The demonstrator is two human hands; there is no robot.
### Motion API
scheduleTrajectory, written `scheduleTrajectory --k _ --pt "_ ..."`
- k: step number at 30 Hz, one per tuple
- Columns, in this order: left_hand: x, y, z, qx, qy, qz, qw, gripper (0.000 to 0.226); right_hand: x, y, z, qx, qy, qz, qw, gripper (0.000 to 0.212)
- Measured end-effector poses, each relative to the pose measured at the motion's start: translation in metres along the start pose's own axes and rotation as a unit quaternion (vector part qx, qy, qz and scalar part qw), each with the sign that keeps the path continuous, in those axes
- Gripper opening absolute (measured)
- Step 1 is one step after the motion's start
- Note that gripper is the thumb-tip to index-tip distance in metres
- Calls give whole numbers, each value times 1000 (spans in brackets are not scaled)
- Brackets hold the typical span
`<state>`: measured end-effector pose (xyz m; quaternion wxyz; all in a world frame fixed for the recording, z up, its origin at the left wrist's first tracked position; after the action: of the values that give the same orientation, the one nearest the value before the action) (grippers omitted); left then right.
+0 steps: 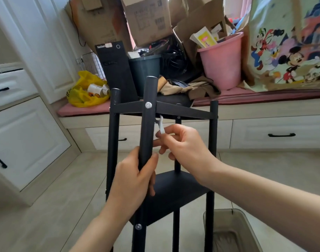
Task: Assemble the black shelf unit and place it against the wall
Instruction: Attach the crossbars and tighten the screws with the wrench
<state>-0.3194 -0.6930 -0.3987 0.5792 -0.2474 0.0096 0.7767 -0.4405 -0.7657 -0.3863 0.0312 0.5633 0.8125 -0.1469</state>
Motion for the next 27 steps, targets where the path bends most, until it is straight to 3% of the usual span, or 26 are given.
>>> scheduleTrajectory --k 13,27 --pt "-3 -4 -9 66 -42 7 997 18 -17 18 -1 24 14 6 1000 16" --pt "4 -16 -15 119 -54 -18 991 28 -20 22 -13 115 -121 32 985 14"
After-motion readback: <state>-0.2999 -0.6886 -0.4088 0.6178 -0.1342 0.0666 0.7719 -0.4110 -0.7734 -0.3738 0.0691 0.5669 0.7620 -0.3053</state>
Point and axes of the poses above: each hand's wrist, its own x-axis away from the middle knuckle, its own y-axis out of the palm, z = x × y, the point moved 7 cm from there along -x, towards the middle knuckle, and after that the axes turned 10 degrees about x, right-handed, at the moved point
